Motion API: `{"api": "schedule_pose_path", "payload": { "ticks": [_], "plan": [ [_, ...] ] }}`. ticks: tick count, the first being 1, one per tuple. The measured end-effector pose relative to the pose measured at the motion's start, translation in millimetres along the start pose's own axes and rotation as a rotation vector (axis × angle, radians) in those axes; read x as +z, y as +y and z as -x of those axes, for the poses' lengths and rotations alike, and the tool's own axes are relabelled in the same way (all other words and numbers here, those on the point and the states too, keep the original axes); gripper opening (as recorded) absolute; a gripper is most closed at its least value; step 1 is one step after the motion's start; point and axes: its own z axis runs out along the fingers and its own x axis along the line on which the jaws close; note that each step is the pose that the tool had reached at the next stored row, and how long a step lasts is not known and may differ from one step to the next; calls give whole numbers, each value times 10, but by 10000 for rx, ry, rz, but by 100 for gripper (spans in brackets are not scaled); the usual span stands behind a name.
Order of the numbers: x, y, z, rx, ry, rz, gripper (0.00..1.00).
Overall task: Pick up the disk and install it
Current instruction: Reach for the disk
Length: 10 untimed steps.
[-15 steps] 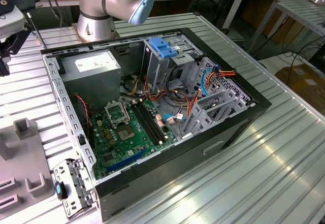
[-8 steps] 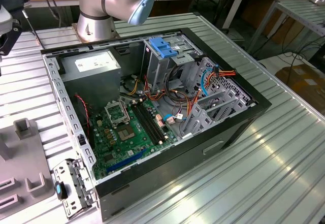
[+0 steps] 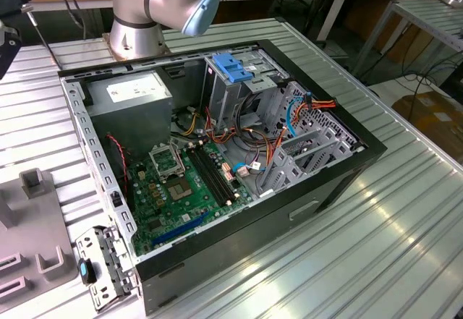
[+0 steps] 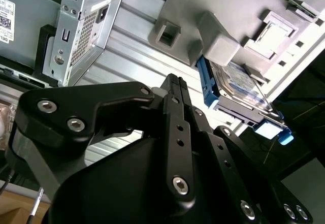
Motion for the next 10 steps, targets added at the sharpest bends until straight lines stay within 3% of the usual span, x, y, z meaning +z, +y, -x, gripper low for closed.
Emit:
{"api": "schedule_pose_path", "payload": {
  "ticks": [10],
  "plan": [
    [-1, -7, -96, 1, 0, 0, 15]
  ]
}}
